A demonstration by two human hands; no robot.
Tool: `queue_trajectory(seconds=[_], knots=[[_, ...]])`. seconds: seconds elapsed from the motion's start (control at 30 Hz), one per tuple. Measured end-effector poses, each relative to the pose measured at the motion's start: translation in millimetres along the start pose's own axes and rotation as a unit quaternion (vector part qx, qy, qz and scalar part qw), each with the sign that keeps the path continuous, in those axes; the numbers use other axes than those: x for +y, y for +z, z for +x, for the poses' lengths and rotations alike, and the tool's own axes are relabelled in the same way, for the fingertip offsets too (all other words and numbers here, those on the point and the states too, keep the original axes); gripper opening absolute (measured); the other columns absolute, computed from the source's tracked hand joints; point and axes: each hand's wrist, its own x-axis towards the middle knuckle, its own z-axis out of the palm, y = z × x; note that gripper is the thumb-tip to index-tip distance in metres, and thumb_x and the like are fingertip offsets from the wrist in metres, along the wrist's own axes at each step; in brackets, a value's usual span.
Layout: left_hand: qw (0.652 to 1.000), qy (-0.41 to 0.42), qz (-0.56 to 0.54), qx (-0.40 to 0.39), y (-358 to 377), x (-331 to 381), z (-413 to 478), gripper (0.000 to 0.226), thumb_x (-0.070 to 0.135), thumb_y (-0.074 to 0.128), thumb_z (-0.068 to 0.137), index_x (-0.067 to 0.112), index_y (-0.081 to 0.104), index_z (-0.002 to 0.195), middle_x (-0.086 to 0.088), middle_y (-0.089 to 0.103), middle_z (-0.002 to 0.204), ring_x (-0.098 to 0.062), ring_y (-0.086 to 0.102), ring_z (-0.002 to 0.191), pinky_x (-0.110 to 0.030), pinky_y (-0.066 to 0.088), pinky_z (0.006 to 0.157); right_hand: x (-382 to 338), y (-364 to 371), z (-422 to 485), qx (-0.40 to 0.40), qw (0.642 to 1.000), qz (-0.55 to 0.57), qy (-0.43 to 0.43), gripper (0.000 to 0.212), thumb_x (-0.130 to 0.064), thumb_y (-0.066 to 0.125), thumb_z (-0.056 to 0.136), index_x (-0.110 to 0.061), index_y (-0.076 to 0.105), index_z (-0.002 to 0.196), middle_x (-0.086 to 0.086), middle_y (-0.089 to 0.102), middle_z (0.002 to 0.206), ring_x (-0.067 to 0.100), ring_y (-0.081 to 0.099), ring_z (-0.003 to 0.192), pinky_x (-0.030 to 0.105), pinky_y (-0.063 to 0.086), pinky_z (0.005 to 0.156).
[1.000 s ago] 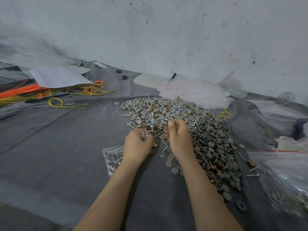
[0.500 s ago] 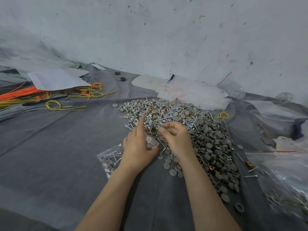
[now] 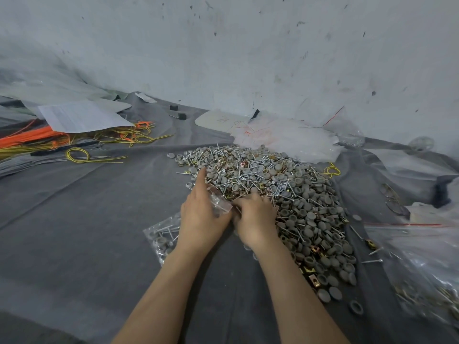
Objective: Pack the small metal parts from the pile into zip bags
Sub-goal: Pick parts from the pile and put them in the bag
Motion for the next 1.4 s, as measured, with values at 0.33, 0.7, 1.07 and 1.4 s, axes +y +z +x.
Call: queue_trajectory(seconds=[0.33,0.7,1.07,1.4], knots=[[0.995,-0.056,-0.061,0.055,0.4,-6.7,3.3,0.098,0.018,0.076,0.076,0.013,0.013,0.150,-0.007,0.057,0.126,-0.026,0.053,0.118,-0.037,0.042,0.097,-1.8,5.0,2.2,-0.013,1.000,0.012,0.020,0.016,-0.026,0.053,0.094,-0.021,0.059,0.108,0.001,0.054,0.116,0.025,0.045,0.113,0.039,0.033,0.095],[1.000,0.000,-0.017,-0.012,2.3,-2.3,0.0,0.095,0.019,0.071,0.080,0.012,0.010,0.152,-0.012,0.045,0.142,-0.024,0.042,0.131,-0.036,0.037,0.105,-8.8,-8.7,5.6,0.022,0.923,0.384,0.000,0.015,-0.025,0.061,0.092,-0.014,0.071,0.095,-0.001,0.069,0.089,0.012,0.063,0.085,0.023,0.049,0.078],[0.978,-0.108,-0.141,0.110,-3.7,-3.7,6.0,0.084,0.017,0.068,0.085,0.016,0.015,0.149,0.003,0.053,0.122,-0.019,0.054,0.107,-0.010,0.029,0.076,-7.5,2.4,-0.6,-0.042,0.999,0.013,0.016,0.022,-0.040,0.061,0.088,-0.028,0.065,0.107,0.001,0.055,0.114,0.026,0.045,0.115,0.041,0.031,0.094],[0.988,-0.084,-0.096,0.081,-1.1,-5.9,5.5,0.088,0.015,0.071,0.081,0.015,0.016,0.149,0.000,0.053,0.128,-0.019,0.052,0.115,-0.021,0.037,0.083,-2.1,-6.9,1.9,0.078,0.957,0.279,0.029,0.007,-0.008,0.060,0.090,-0.015,0.058,0.091,-0.008,0.057,0.079,0.004,0.054,0.071,0.003,0.040,0.062]])
